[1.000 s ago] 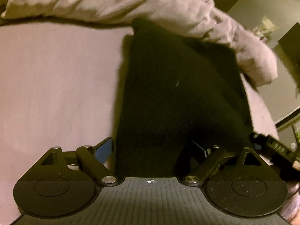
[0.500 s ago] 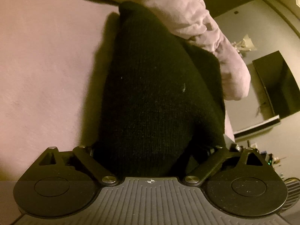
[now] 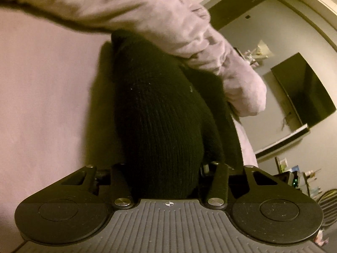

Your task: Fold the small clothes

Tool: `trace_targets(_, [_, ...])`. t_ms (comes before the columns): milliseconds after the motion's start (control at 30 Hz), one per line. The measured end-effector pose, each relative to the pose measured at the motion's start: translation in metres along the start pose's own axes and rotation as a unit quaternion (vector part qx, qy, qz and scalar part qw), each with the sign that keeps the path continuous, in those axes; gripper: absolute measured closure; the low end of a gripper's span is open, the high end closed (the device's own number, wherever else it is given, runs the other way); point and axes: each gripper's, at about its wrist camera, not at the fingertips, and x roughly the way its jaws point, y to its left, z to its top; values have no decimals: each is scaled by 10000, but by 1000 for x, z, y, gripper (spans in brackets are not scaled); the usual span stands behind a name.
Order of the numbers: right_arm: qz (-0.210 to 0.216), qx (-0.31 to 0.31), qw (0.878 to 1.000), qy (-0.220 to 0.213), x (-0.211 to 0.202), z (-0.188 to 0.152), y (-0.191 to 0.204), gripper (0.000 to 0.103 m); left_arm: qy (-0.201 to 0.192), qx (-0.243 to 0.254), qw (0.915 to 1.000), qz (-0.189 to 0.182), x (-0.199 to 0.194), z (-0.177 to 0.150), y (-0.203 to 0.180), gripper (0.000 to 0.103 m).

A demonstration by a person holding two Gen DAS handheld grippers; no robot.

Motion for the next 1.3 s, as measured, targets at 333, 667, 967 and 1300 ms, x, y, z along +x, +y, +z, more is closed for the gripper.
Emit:
trace_targets(333, [662,-139,9957,629,57,-45,56,47,-321,50,9979,557,-76,-22,38,55])
trace_targets(667, [-256,-870,9942,579,27,-57,73,31,-535,229,9892,1342,-142,-74,46,46])
trace_targets(967, [-833,-1745,9792,-612,-21,-85,126,25,-1453,821,9621,2159,-181,-56,19,21])
trace_targets(1300, [-908,-2060,9743,48,22,-127,134,39,-1077,831,9528,2714,-120,-72,11,18])
